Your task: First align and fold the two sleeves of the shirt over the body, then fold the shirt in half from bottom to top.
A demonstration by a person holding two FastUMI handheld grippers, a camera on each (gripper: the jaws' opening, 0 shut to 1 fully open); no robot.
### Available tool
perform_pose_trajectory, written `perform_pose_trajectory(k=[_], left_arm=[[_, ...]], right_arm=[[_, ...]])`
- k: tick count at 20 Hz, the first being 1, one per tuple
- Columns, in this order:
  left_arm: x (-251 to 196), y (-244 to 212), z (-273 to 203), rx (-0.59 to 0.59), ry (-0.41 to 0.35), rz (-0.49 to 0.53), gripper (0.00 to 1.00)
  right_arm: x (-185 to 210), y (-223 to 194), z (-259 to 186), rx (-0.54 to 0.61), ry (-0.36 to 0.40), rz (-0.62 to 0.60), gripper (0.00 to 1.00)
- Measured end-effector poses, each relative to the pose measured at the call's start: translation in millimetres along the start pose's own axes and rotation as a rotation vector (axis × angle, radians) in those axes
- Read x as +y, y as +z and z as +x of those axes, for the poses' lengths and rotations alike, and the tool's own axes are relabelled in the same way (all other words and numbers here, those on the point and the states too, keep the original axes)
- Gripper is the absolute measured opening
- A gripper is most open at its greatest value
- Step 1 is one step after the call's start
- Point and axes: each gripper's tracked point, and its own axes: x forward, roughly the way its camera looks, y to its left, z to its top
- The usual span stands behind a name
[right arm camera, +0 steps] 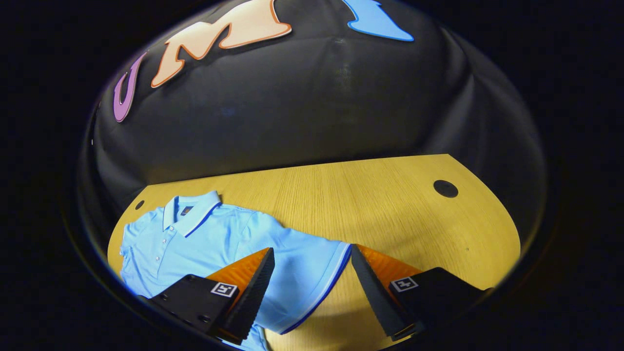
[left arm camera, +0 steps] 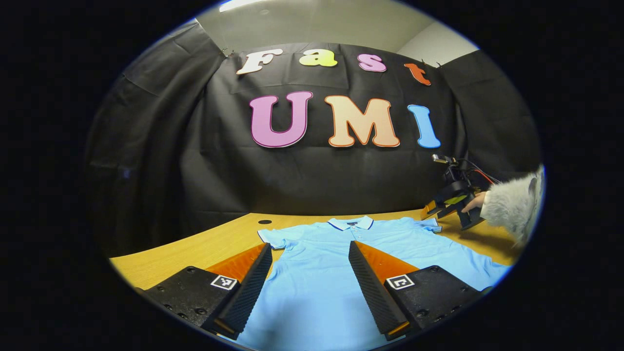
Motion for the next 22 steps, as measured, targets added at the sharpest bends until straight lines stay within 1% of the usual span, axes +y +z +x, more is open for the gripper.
perform_pose_trajectory(k=[1, 2, 3, 4, 7, 8, 9, 10, 12, 13, 15, 16, 18, 19, 20, 21, 22], left_arm=[[-0.1, -0.2, -0.2, -0.001, 0.000, 0.000, 0.94], [0.1, -0.2, 0.2, -0.001, 0.000, 0.000, 0.94], [0.1, -0.6, 0.2, -0.001, 0.000, 0.000, 0.94], [0.0, -0.3, 0.1, 0.000, 0.000, 0.000, 0.94], [-0.2, -0.3, 0.0, 0.000, 0.000, -0.001, 0.94], [-0.1, 0.1, 0.1, 0.000, 0.000, -0.001, 0.94], [-0.1, -0.1, 0.0, 0.000, 0.000, -0.001, 0.94], [-0.1, 0.3, 0.2, 0.000, 0.000, 0.000, 0.94], [-0.2, 0.0, 0.0, 0.000, 0.000, -0.001, 0.94], [0.1, -0.4, 0.1, 0.000, 0.000, -0.001, 0.94], [-0.3, 0.5, -0.2, 0.000, 0.000, -0.001, 0.94], [-0.1, 0.3, 0.0, 0.000, 0.000, -0.001, 0.94], [-0.4, 0.2, 0.0, 0.000, 0.000, -0.001, 0.94], [0.1, -0.6, 0.2, 0.000, 0.000, -0.001, 0.94], [0.0, -0.5, 0.4, 0.000, 0.000, 0.000, 0.94], [0.1, -0.3, 0.1, -0.001, 0.000, -0.001, 0.94], [0.0, -0.1, 0.3, 0.000, 0.000, -0.001, 0.94]], right_arm=[[0.9, -0.4, 1.1, 0.000, 0.002, -0.005, 0.98], [0.5, -1.8, 2.0, 0.001, -0.001, -0.010, 0.98], [-0.7, -2.8, 3.3, 0.002, -0.005, -0.016, 0.94], [-2.2, -5.6, 5.1, 0.007, -0.012, -0.020, 0.98], [-2.8, -12.4, 9.0, 0.027, -0.013, -0.012, 0.98], [-3.5, -13.3, 9.6, 0.030, -0.016, -0.014, 0.95], [-4.2, -11.4, 11.3, 0.021, -0.020, -0.021, 0.98], [-5.4, -13.7, 10.9, 0.024, -0.029, -0.027, 0.98], [-10.3, -14.7, 11.3, 0.019, -0.047, -0.055, 0.90], [-8.4, -14.8, 11.5, 0.024, -0.047, -0.053, 0.84], [-6.6, -16.7, 10.4, 0.030, -0.044, -0.045, 0.77], [-9.0, -14.9, 7.0, 0.032, -0.042, -0.045, 0.67], [-7.3, -16.4, 5.3, 0.043, -0.032, -0.037, 0.54], [-5.4, -16.5, 3.9, 0.050, -0.026, -0.027, 0.46], [-0.6, -18.7, 4.3, 0.056, -0.015, -0.018, 0.30], [1.2, -19.6, 3.6, 0.067, -0.018, -0.004, 0.24], [2.9, -21.2, 4.7, 0.067, -0.024, 0.000, 0.09]])
